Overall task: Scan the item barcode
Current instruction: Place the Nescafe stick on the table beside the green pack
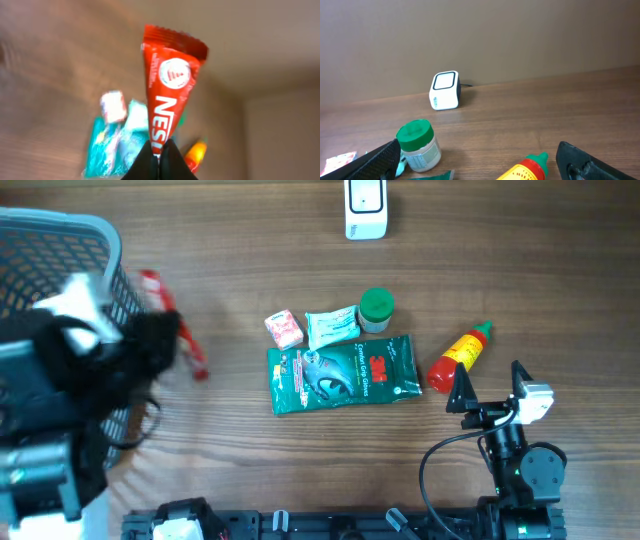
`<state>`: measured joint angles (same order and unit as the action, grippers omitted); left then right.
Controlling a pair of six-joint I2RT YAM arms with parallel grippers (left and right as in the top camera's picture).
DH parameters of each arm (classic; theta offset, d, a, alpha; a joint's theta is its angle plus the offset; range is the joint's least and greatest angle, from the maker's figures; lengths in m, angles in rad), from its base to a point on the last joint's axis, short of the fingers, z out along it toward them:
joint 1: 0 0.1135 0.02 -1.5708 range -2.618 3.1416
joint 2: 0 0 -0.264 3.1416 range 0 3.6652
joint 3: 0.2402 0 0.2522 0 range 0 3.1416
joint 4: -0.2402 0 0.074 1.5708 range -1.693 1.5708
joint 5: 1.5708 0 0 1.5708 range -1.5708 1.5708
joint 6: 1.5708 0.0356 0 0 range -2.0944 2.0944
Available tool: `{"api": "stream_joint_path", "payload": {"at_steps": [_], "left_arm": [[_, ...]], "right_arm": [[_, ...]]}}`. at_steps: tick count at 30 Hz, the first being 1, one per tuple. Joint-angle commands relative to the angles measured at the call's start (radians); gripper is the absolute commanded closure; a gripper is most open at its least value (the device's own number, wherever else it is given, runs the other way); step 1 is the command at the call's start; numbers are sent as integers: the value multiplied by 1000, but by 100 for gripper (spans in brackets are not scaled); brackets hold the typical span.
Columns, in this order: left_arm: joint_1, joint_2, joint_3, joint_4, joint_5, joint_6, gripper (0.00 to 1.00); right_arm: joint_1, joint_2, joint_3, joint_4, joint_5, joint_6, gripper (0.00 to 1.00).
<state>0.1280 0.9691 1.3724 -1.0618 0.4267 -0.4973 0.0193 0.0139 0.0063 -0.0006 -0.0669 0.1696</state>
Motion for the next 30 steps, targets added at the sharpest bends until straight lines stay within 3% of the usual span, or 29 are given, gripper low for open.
{"api": "stream_joint_path", "payload": {"at_steps": [1, 5, 9, 12, 14, 18, 20, 21, 22, 23, 30], "left_arm": [[-256, 63, -91, -42, -246, 70, 96], [-430, 162, -240, 23, -403, -70, 96], [-525, 302, -463, 264, -405, -222, 96], [-579, 434, -552, 424, -402, -415, 96], [-603, 550, -561, 481, -402, -627, 96], [-621, 653, -561, 527, -424, -791, 96], [-623, 631, -560, 522, -455, -790, 82], [-623, 579, -558, 515, -475, -750, 43], [-623, 538, -554, 503, -489, -713, 15], [-623, 494, -547, 483, -507, -680, 0], [-627, 166, -529, 285, -615, -357, 0]], "right_arm": [[6, -3, -1, 3, -8, -13, 0], [6, -3, -1, 3, -8, -12, 0], [6, -3, -1, 3, -8, -12, 0], [6, -3, -1, 3, -8, -12, 0], [6, -3, -1, 3, -8, -12, 0], [6, -3, -1, 3, -8, -12, 0], [6, -3, -1, 3, -8, -12, 0], [6, -3, -1, 3, -8, -12, 0], [6, -3, -1, 3, -8, -12, 0], [6, -3, -1, 3, -8, -13, 1], [6, -3, -1, 3, -8, -12, 0]]}}
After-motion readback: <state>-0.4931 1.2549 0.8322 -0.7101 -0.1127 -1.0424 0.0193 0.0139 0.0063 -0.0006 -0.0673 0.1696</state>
